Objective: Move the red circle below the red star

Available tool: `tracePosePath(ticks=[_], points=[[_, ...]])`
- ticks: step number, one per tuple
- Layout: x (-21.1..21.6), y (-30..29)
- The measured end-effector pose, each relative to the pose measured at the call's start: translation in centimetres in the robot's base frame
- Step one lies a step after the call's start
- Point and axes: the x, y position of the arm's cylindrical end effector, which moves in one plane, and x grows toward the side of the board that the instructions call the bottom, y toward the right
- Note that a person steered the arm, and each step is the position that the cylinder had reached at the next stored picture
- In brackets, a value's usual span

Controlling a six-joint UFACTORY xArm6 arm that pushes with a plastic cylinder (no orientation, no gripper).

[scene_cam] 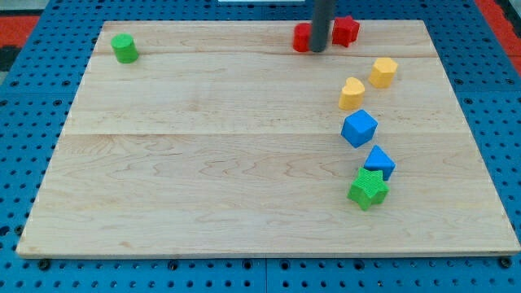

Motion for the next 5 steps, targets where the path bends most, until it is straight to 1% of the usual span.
tracePosePath(ticks=[1,2,3,4,5], points=[[0.3,0.4],[-1.7,3.2],[-4.7,-0.3],[-4.5,-10.1],[-3.6,-17.4]])
